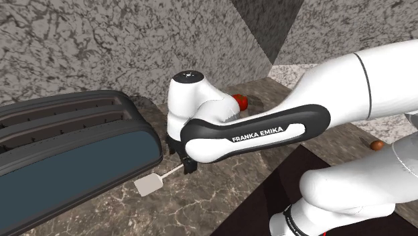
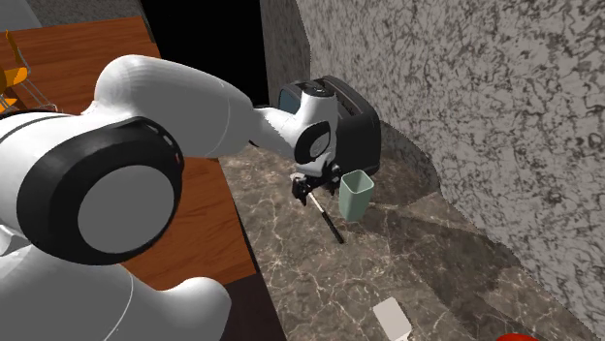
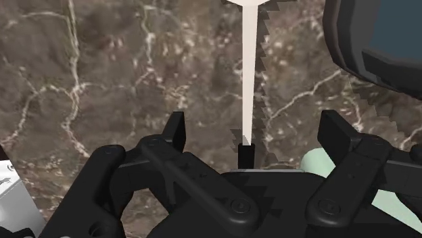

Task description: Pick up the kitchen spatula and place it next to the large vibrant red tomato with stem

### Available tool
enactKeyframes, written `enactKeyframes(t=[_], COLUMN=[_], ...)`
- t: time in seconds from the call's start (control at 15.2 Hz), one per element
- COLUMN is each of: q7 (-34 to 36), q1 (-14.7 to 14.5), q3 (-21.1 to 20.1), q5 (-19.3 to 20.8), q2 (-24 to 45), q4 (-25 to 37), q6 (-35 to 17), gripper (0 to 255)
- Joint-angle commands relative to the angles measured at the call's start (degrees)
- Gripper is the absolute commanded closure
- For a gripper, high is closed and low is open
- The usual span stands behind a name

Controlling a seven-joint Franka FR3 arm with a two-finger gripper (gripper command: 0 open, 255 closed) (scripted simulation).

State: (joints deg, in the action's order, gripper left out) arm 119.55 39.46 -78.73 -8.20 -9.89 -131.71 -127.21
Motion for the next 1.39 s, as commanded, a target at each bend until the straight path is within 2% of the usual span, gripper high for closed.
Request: enactKeyframes(t=[0.0, 0.07, 0.59, 0.66, 1.25, 1.32], q7=[2.2, 4.5, 4.0, 4.0, 4.0, 3.2], q1=[3.6, 8.2, 8.4, 8.4, 8.5, 4.3], q3=[-4.0, -8.9, -9.0, -9.0, -9.1, -4.8], q5=[2.8, 5.9, 5.1, 5.1, 5.1, 4.2], q2=[2.5, 5.0, 4.4, 4.4, 4.5, 3.7], q4=[-0.7, -1.3, -1.3, -1.3, -1.3, -1.0], q6=[-2.0, -3.4, -3.3, -3.3, -3.3, -2.5], gripper=[0, 0, 0, 255, 255, 255])
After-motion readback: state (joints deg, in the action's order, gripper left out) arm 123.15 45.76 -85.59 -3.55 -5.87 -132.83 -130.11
